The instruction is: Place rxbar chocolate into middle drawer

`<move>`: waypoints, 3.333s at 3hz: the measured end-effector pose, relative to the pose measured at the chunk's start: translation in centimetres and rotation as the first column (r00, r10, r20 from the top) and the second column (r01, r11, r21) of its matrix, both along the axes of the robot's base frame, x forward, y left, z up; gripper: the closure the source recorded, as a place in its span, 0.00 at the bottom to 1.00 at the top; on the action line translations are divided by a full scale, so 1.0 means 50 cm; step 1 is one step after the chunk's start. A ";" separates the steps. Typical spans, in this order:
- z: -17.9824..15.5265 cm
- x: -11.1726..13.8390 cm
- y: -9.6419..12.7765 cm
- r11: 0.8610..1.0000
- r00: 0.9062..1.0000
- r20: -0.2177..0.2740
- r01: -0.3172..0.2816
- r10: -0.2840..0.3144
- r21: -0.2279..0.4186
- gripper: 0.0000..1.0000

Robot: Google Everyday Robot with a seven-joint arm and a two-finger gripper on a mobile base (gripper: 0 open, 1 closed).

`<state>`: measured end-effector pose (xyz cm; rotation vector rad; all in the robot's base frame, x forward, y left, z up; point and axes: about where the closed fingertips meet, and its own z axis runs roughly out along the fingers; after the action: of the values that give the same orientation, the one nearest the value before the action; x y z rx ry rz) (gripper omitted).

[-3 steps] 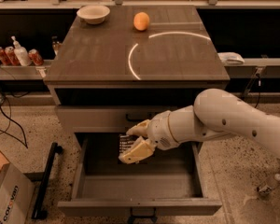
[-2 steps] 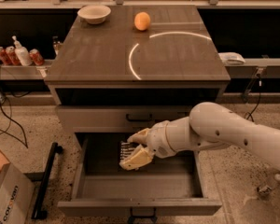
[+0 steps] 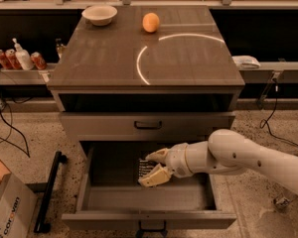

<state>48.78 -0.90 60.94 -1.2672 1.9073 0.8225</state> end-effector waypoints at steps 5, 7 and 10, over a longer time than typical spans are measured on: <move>-0.257 0.107 -0.041 0.996 0.996 -0.038 0.078 -0.076 0.041 1.00; -0.361 0.134 -0.018 0.990 0.989 -0.078 0.129 -0.125 0.050 1.00; -0.423 0.114 -0.011 0.985 0.977 -0.145 0.167 -0.158 0.052 0.27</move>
Offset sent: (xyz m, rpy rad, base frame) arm 0.0513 -0.0767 -0.1086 0.1112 0.0497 -0.0478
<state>54.49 -1.44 39.80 -1.0220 2.0483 0.8997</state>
